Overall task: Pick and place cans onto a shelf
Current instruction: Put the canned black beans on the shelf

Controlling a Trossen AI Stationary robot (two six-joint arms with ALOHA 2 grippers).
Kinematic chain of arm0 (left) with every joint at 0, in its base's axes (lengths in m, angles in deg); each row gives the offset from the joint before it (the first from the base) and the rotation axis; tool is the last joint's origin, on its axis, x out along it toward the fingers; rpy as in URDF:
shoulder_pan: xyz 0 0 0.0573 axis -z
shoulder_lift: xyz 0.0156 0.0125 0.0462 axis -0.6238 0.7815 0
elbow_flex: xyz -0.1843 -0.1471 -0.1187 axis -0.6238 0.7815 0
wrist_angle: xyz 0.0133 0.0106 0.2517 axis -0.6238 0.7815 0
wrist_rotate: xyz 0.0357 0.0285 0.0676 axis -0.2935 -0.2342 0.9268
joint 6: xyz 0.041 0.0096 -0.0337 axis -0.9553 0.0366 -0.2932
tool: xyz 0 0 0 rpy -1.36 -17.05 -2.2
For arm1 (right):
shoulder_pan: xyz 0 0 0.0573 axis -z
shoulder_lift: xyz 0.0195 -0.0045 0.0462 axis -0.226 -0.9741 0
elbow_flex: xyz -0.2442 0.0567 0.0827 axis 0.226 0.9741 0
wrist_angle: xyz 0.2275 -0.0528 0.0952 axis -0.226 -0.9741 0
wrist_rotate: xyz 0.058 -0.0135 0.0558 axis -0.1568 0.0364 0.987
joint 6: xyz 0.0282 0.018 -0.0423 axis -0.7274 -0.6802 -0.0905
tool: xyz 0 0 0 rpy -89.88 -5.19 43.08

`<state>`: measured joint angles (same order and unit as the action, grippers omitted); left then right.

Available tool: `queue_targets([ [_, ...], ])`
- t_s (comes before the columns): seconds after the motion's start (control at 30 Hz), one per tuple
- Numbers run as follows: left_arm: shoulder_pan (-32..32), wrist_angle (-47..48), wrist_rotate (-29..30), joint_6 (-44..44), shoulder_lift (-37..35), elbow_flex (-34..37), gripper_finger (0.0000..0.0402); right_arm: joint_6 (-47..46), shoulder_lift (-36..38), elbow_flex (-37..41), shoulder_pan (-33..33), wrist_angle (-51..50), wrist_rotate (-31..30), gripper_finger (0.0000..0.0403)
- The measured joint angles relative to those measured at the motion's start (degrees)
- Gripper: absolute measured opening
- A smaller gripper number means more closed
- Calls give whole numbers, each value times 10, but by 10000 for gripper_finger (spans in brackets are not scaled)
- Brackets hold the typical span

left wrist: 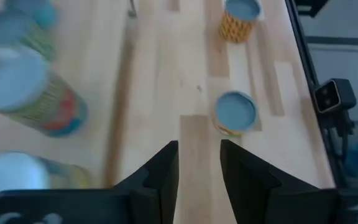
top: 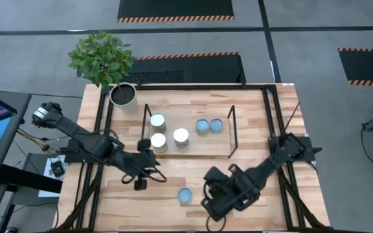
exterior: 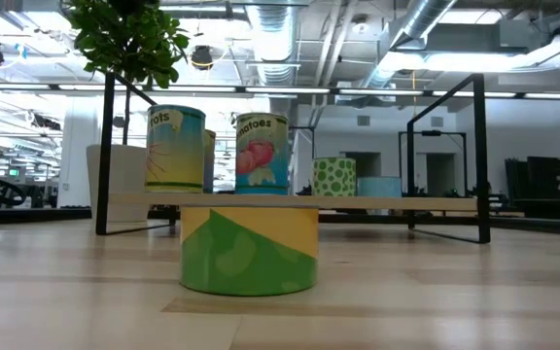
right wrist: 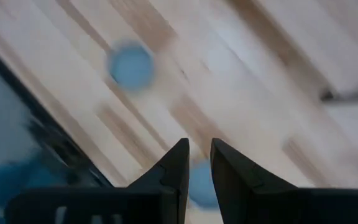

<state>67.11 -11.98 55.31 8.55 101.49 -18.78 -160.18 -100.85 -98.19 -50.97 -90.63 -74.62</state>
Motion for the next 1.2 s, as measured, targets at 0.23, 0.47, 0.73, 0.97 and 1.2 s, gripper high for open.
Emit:
queue_targets([
  [0.23, 0, -79, -44, 89, 97, 0, 105, -152, 45, 200, -67, 8, 88, 91],
  [0.47, 5, -228, -89, 163, 219, 0, 105, -166, 89, 348, -124, 162, 61, 91],
  [0.73, 21, -278, -42, 261, 278, -17, 105, -150, 90, 420, -134, 192, 78, 91],
  [0.97, 26, -271, 1, 297, 278, -17, 105, -36, 91, 427, -126, 264, 67, 91],
  [1.2, 26, -283, 19, 297, 272, -17, 105, -30, 134, 427, -103, 212, 64, 91],
])
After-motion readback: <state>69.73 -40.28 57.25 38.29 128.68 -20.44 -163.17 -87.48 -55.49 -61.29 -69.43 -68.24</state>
